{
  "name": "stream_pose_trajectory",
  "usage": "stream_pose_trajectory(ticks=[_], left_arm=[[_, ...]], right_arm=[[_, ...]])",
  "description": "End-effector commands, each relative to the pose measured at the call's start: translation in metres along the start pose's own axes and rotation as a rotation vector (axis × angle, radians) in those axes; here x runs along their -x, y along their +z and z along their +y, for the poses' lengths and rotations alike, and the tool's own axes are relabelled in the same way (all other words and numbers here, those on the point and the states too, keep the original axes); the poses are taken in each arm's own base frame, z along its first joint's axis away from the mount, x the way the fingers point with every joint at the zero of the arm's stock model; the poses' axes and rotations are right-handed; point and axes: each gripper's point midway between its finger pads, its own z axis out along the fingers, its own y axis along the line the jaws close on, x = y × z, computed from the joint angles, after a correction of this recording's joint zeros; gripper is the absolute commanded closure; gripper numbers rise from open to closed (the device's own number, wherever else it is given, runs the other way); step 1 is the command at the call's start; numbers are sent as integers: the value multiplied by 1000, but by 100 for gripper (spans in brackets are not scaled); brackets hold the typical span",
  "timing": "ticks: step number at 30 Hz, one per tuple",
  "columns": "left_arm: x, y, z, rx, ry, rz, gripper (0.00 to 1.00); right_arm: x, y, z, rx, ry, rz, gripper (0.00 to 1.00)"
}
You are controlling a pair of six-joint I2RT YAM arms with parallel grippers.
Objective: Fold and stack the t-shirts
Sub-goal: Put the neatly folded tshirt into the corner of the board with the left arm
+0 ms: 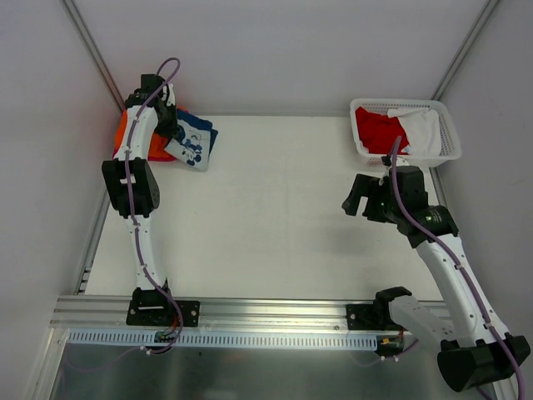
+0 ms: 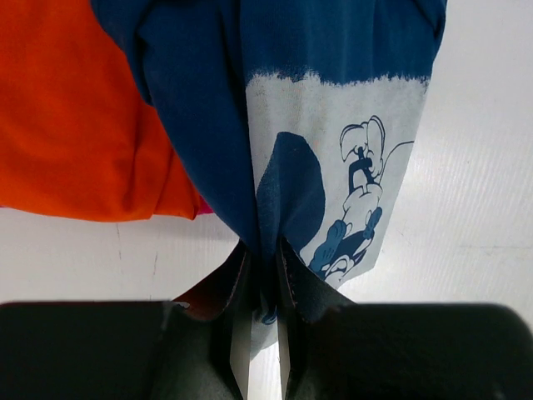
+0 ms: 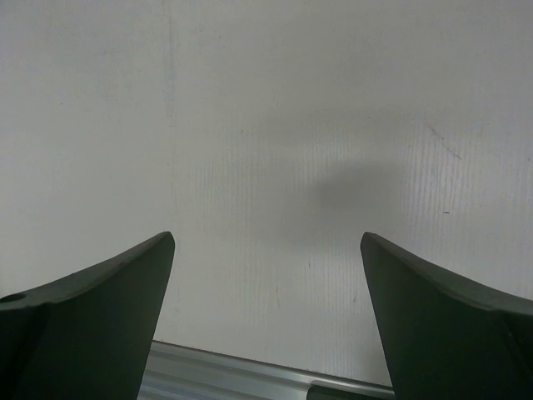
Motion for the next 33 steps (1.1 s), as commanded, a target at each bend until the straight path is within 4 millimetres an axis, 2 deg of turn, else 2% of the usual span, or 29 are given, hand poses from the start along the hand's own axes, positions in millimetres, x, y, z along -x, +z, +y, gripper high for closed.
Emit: stream_pose_trajectory(ticks=[1, 5, 15, 23, 28, 33], left_arm=[[31, -19, 6, -7, 26, -95, 100], [42, -26, 5, -21, 38, -128, 100], [80, -54, 26, 92, 74, -249, 100], [89, -64, 49, 125, 51, -287, 100], [91, -66, 56, 135, 51, -296, 100], [95, -68, 75, 177, 27, -312, 100]], right_arm=[[9, 4, 8, 44, 10, -36, 1], [3, 12, 8, 50, 18, -16, 1], [-5, 27, 7, 52, 29, 7, 0], [-12, 36, 3, 41, 29, 21, 1], [-15, 40, 2, 41, 28, 30, 0], [-17, 42, 0, 36, 23, 38, 0]])
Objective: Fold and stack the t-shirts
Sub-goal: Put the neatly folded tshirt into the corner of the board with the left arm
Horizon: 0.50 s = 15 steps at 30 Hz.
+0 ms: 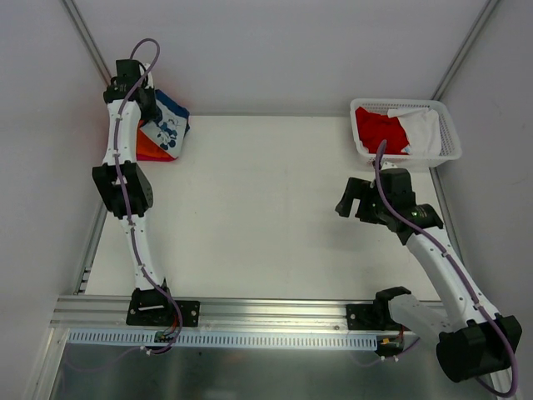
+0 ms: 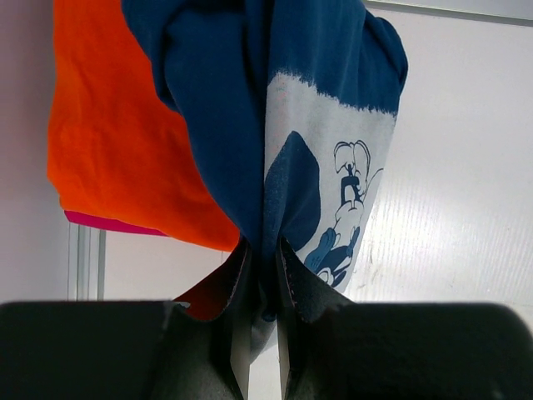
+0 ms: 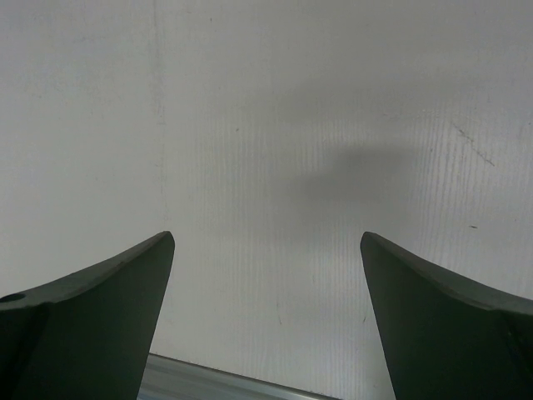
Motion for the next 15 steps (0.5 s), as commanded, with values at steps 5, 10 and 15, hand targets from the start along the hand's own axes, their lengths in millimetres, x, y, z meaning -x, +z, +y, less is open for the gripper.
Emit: stream_pose_trajectory(ticks=[5, 10, 15], left_arm=[[41, -15, 33, 77, -14, -142, 100], [38, -3, 51, 103, -44, -142, 100], [35, 12, 59, 124, -53, -139, 100]], right_arm=[[1, 6, 2, 22, 2, -10, 1], [-2, 10, 0, 20, 2, 0, 0], [-3, 10, 0, 19, 3, -2, 0]])
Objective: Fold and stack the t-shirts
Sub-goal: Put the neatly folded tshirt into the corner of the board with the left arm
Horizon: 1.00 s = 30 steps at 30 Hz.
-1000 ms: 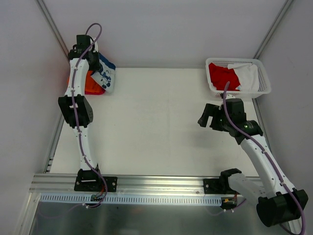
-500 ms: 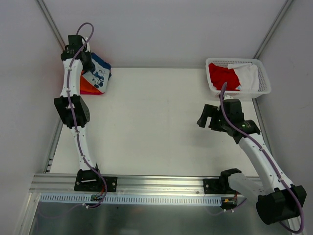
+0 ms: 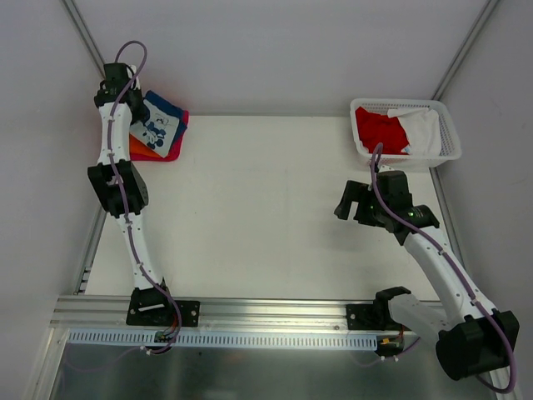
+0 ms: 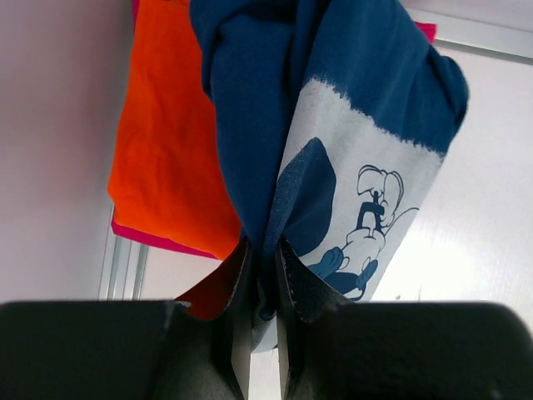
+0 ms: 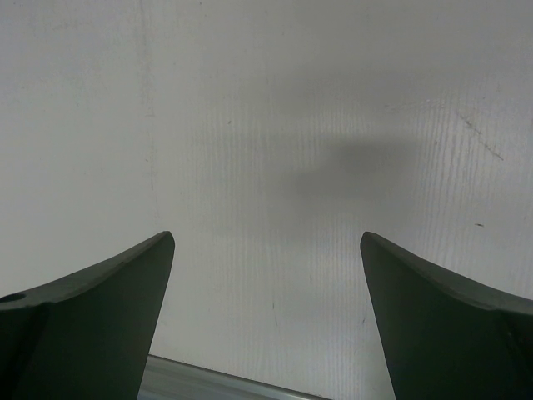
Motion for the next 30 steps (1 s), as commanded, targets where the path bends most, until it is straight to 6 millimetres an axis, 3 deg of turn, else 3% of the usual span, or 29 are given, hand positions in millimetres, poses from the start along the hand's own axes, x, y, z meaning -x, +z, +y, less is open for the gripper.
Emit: stream_pose_trajectory(ticks=[1, 8, 18, 28, 30], left_arm=[[28, -1, 18, 67, -14, -99, 100], [13, 18, 40, 144, -45, -64, 100], [-6, 27, 79, 255, -112, -25, 100], [-31, 58, 79, 226, -114, 29, 100], [-36, 62, 76, 215, -113, 41, 94]], right_arm=[[8, -1, 4, 23, 0, -30, 1], [13, -5, 6, 30, 1, -52, 0], [11, -4, 7, 39, 2, -43, 1], [12, -8, 7, 39, 8, -56, 0], [12, -8, 7, 39, 6, -56, 1]])
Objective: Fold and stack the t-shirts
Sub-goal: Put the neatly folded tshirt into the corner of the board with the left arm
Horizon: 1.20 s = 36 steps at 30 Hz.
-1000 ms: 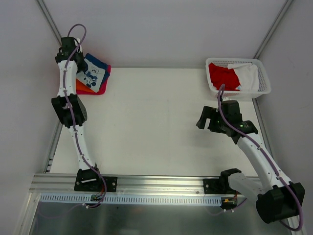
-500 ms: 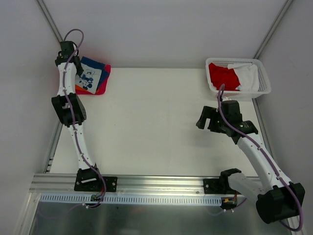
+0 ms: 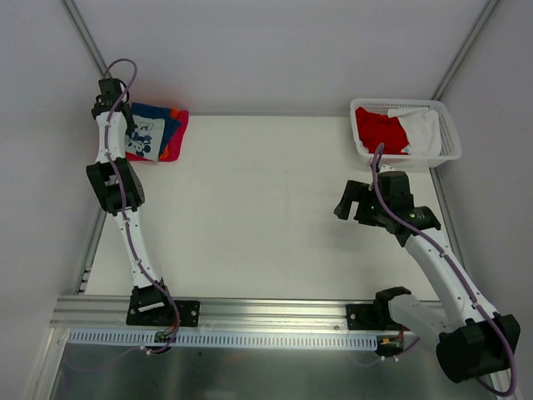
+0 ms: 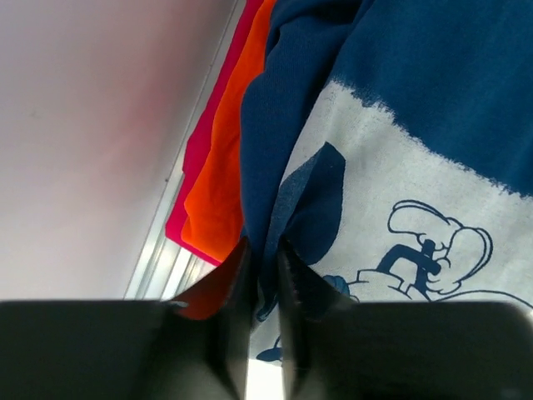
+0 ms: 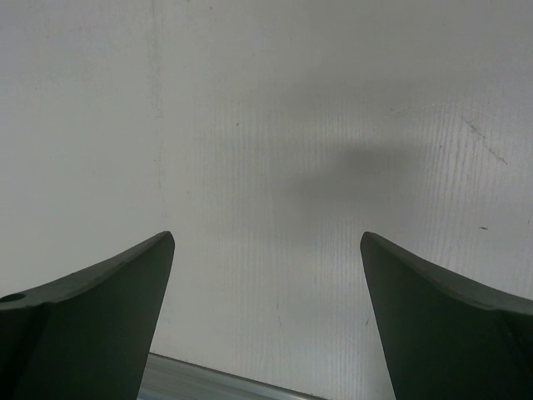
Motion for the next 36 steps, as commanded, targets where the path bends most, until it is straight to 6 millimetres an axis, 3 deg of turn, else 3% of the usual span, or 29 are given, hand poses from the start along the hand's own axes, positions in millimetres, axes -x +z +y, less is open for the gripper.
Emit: stream_pose_trajectory(ticks=[1, 3, 4, 5, 8, 10, 20, 27, 32, 36], left_arm=[[3, 6, 1, -2, -48, -19, 79], [1, 8, -1, -16, -53, -12, 76], [0, 9, -3, -20, -62, -10, 50], [-1, 10, -4, -20, -68, -7, 36], [-2, 11, -6, -29, -83, -5, 9], [-3, 11, -10, -49, -95, -2, 1], [-13, 18, -14, -50, -135, 23, 1], [-23, 16, 10, 89, -171, 40, 1], [-28, 10, 39, 257, -165, 38, 1], [-25, 5, 42, 268, -165, 28, 1]], right_arm=[[10, -4, 4, 21, 9, -42, 1], [10, -5, 5, 22, 11, -45, 1], [11, -5, 5, 23, 13, -47, 0], [11, -5, 5, 24, 13, -45, 1], [10, -5, 5, 23, 14, -46, 1], [10, -6, 5, 22, 15, -49, 0], [10, -12, 4, 26, 23, -71, 0], [10, -17, 5, 31, 23, -82, 0], [11, -22, 5, 30, 21, -93, 0], [12, -25, 6, 33, 21, -96, 0]])
